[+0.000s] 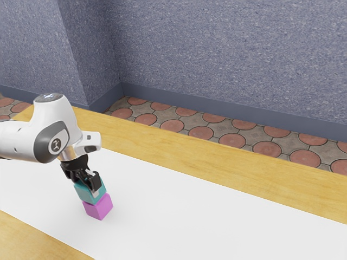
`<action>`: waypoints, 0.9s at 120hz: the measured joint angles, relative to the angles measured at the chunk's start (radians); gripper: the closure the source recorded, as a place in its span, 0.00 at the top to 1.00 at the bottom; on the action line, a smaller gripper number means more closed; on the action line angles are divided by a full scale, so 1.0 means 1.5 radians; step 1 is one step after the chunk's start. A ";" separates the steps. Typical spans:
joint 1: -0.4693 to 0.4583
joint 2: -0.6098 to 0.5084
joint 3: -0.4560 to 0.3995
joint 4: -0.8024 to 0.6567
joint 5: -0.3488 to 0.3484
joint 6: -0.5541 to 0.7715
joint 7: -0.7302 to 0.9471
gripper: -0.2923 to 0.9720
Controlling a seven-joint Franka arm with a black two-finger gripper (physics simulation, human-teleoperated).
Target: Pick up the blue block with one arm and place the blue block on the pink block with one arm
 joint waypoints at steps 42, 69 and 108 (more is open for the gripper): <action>0.000 0.001 0.000 0.000 -0.006 -0.001 -0.002 0.62; 0.000 -0.001 -0.001 0.003 -0.009 -0.002 0.003 0.72; -0.006 -0.121 0.004 0.388 0.010 -0.309 0.018 0.76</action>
